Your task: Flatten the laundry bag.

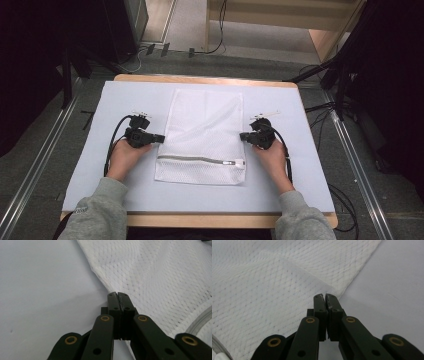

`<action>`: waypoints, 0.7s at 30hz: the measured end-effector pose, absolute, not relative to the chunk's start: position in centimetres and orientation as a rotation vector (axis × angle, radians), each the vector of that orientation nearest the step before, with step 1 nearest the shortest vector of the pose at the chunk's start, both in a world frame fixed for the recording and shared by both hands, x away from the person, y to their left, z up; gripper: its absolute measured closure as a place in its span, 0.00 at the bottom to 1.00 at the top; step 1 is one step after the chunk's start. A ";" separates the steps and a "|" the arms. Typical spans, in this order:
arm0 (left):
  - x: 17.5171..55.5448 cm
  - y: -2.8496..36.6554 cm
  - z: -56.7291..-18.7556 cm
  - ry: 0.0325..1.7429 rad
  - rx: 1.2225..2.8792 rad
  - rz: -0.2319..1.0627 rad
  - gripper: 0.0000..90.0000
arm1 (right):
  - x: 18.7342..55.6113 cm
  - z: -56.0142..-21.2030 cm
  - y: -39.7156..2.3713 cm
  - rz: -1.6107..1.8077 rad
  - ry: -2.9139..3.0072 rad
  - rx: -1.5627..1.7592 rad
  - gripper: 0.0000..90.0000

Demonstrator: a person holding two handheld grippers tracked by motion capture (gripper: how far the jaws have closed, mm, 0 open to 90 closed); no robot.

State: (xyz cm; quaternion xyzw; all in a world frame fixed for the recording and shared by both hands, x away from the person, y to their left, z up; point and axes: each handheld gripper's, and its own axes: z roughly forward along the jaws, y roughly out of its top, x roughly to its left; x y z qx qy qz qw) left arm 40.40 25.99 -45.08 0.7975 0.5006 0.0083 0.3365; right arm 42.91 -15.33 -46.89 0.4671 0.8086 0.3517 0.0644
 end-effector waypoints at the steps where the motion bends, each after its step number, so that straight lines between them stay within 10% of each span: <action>1: 40.3 26.1 -45.1 1.304 2.079 0.016 1.00 | 43.1 -47.0 -15.3 1.074 2.437 1.408 0.99; 21: 39.0 26.3 -42.7 1.149 2.055 0.058 0.63 | 41.7 -45.8 -15.8 1.119 2.441 1.377 0.69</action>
